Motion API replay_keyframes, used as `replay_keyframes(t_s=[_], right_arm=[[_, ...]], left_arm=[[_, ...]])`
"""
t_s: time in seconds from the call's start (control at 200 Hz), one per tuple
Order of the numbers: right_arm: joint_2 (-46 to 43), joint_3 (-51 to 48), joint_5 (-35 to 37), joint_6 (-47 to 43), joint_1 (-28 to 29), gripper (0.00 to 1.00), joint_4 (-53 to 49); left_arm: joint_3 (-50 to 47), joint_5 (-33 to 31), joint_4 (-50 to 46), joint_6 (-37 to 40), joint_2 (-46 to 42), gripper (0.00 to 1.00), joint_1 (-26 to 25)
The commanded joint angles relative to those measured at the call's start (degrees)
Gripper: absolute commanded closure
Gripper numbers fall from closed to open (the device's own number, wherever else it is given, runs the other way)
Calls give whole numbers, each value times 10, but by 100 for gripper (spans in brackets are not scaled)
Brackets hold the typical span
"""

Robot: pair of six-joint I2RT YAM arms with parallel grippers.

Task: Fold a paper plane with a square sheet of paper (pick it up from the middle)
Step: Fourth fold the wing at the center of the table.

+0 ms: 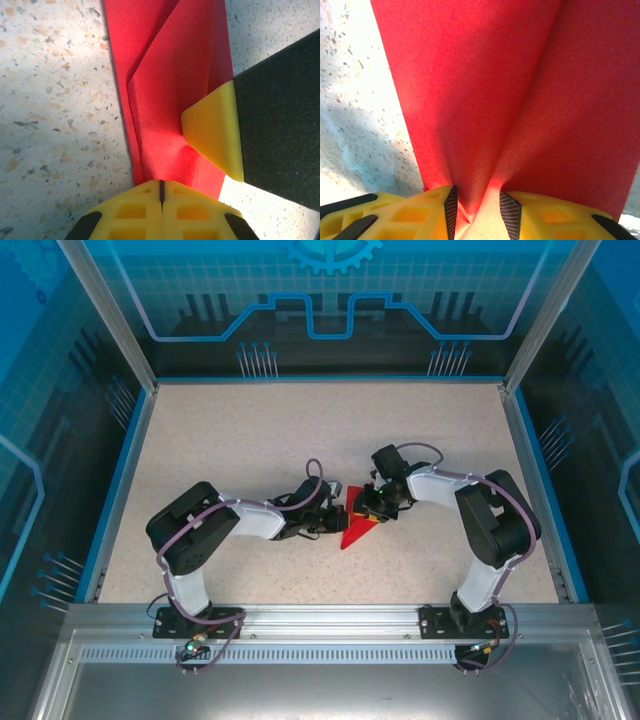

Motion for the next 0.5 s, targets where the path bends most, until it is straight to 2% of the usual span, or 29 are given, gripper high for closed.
replay_keyframes(t_s=[0.0, 0.495], right_arm=[[76, -22, 98, -2, 20, 64, -53], [90, -16, 102, 16, 26, 62, -61]], left_arm=[[1, -18, -20, 15, -38, 96, -2], [-11, 7, 18, 3, -40, 97, 0]])
